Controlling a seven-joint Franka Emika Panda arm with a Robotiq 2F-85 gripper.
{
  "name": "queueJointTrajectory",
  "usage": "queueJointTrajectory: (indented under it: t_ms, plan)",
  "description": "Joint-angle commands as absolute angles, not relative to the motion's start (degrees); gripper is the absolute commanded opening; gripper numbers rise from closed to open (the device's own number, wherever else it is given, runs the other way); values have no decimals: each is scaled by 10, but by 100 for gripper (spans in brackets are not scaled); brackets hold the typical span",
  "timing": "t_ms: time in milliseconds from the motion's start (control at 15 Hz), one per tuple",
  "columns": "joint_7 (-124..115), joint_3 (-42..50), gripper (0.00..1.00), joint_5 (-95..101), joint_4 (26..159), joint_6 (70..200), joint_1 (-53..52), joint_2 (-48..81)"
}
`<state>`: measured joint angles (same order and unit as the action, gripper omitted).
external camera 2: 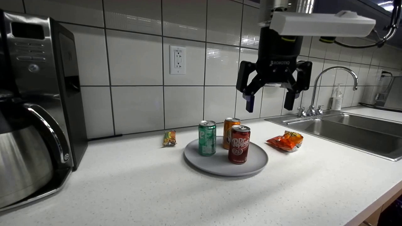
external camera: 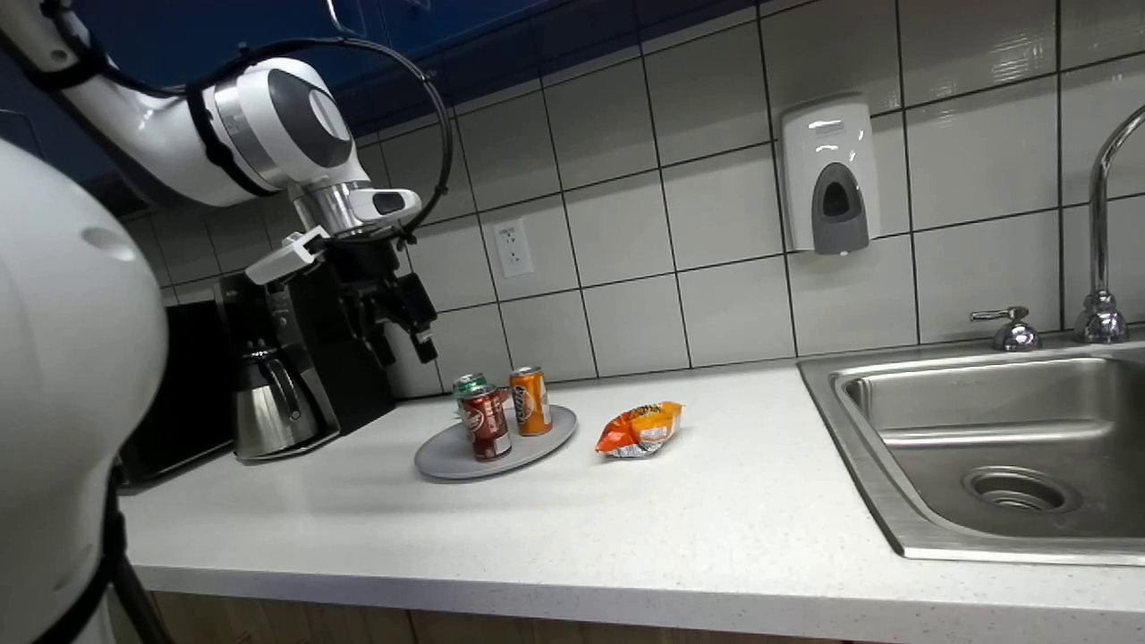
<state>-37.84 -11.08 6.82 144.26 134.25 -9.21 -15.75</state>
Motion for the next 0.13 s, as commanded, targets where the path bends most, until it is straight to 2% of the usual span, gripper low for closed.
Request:
queueJointTrajectory:
  t_ms: [0, 67]
  plan:
    - [-374, -123, 100, 63, 1443, 1341, -79, -159]
    - [-374, -123, 100, 63, 1443, 1341, -79, -159]
